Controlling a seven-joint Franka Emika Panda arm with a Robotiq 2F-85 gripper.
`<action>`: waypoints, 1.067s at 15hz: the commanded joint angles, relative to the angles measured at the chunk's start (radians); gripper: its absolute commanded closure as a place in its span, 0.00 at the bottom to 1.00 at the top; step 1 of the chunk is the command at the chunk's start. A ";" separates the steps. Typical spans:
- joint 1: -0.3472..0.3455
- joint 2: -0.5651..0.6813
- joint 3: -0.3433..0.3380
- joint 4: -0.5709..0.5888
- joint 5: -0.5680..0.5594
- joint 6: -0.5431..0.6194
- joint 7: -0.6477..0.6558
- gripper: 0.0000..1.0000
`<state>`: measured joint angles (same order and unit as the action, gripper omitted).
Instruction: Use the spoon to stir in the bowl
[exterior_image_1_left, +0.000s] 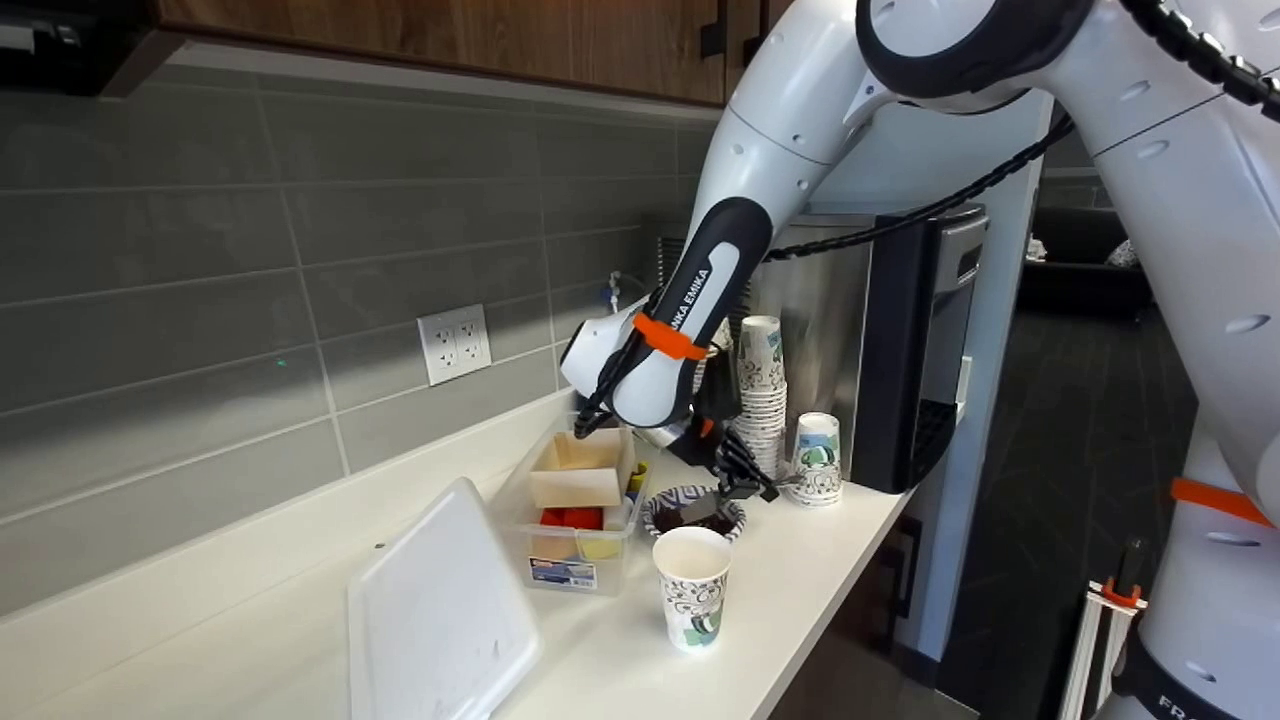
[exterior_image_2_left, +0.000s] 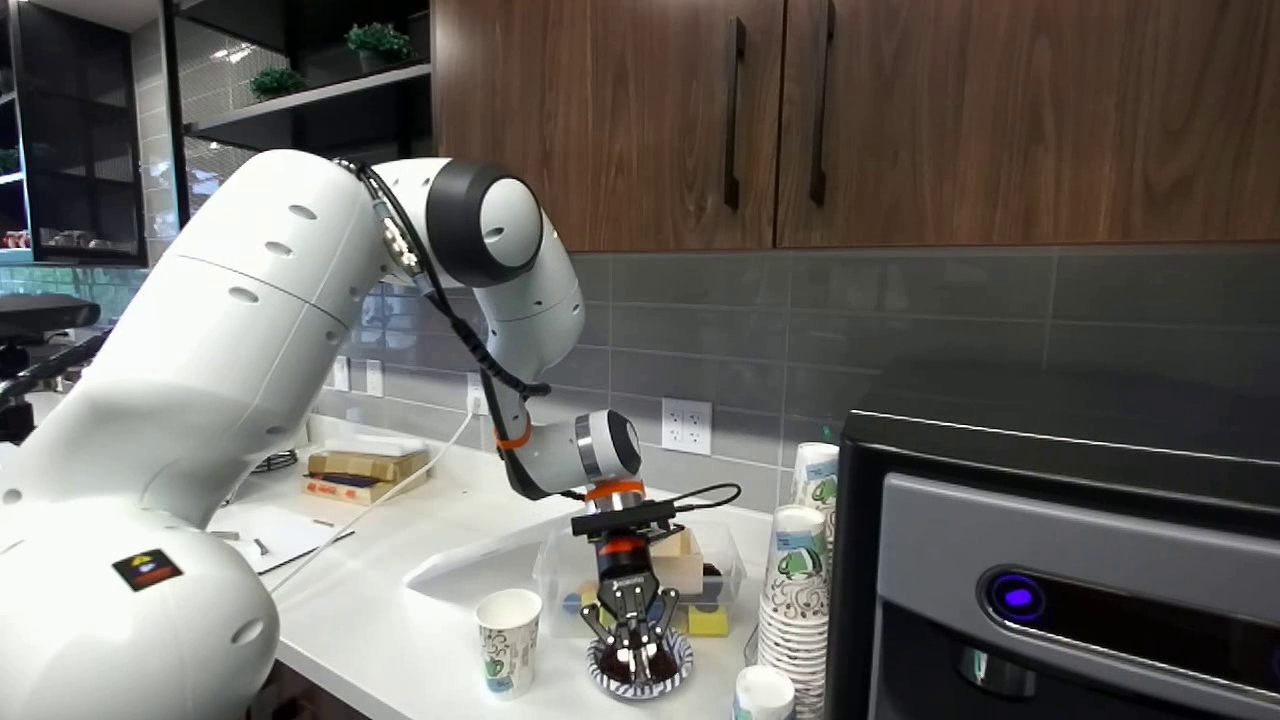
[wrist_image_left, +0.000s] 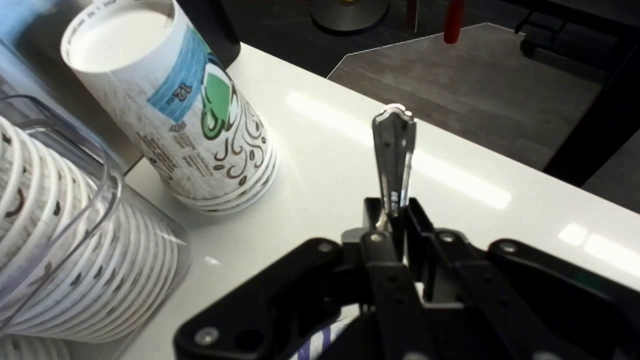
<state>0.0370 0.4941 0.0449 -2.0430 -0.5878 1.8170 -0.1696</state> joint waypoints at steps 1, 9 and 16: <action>0.010 -0.021 -0.028 -0.009 -0.018 0.018 0.066 0.97; 0.022 0.024 -0.053 0.028 -0.013 -0.230 0.109 0.97; 0.001 0.021 0.007 -0.009 -0.014 -0.230 -0.060 0.97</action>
<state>0.0450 0.5200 0.0254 -2.0420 -0.5994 1.5637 -0.1569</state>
